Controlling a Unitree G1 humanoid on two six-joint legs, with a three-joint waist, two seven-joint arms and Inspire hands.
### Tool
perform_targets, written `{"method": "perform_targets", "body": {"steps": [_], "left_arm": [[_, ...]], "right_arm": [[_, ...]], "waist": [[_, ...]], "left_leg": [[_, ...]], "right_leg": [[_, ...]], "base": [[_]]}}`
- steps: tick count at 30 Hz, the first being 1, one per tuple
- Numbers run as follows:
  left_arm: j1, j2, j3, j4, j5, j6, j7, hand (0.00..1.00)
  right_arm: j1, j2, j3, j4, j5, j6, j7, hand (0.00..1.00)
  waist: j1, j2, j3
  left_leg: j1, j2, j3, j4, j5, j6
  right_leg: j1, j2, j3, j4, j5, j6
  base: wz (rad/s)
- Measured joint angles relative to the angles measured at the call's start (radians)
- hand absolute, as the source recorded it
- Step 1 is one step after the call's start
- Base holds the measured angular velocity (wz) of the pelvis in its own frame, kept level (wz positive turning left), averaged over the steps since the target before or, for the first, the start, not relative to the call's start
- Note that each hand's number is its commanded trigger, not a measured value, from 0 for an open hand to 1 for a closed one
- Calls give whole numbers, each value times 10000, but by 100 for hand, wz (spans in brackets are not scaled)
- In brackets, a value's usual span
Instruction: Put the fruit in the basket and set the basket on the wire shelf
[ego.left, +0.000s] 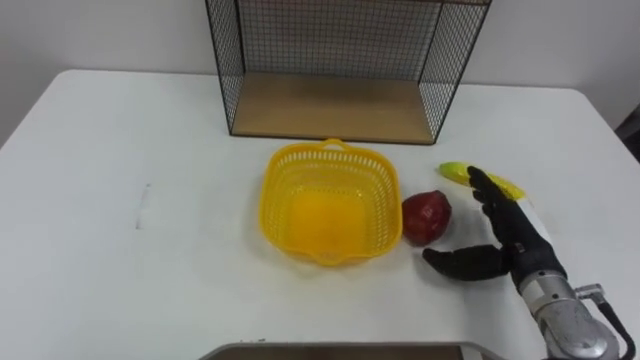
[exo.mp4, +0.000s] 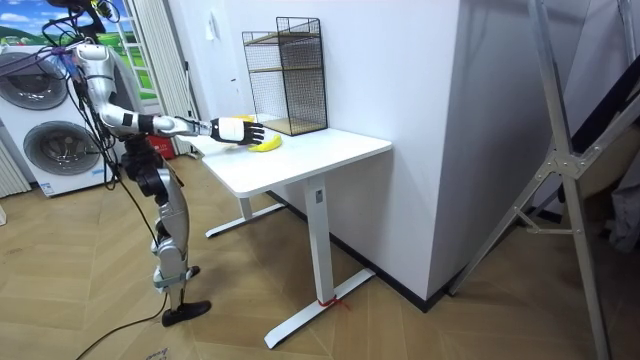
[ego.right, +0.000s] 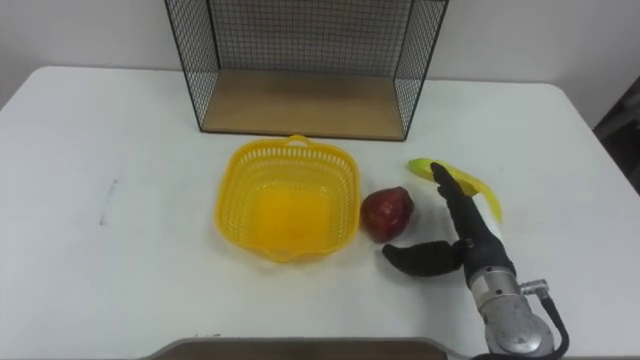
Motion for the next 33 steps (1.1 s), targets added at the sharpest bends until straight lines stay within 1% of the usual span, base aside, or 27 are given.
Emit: {"method": "perform_targets", "body": {"steps": [3, 8, 13, 14, 19, 25, 33], "left_arm": [[-6, -1, -3, 36, 1, 0, 6, 0], [13, -2, -5, 37, 10, -1, 5, 0], [6, -1, -4, 36, 12, -1, 72, 0], [4, -2, -3, 36, 12, -1, 73, 0], [-32, -1, 32, 36, 50, -9, 76, 0], [-133, -1, 62, 33, 202, -36, 71, 0], [-139, -1, 58, 38, 200, -36, -9, 0]], "right_arm": [[0, 0, 0, 247, 190, 22, 2, 0], [-1, -1, -8, 250, 231, 47, 2, 0], [-1, -1, -7, 250, 230, 47, 31, 0], [-1, -1, -7, 249, 230, 46, 31, 0], [-2, -1, -7, 242, 201, 46, 141, 0], [-7, -2, -6, 237, 90, 46, 264, 0], [-129, -2, 22, 202, 77, 57, 372, 0]], "waist": [[-9, 1, 10], [-20, 61, 29], [-9, 81, 17], [-10, 71, 0], [-1, 127, -12], [10, 88, -18], [54, 1, 1]], "left_leg": [[54, 4, 3, 8, 0, 0], [108, 28, 72, -7, -24, 26], [108, 26, 89, 1, -24, 27], [112, 26, 96, 0, -24, 27], [136, 27, 123, -13, -24, 27], [146, 27, 123, -32, -24, 27], [154, 27, 121, -25, -24, 28]], "right_leg": [[52, 0, -1, -2, 0, 0], [88, 19, 50, 2, 8, 0], [85, 20, 74, -13, 18, 4], [85, 20, 82, -15, 18, 4], [92, 20, 94, -13, 18, 5], [92, 20, 85, -7, 19, 5], [95, 20, 82, -2, 19, 5]], "base": [[0], [-2], [0], [0], [0], [0], [0]]}}
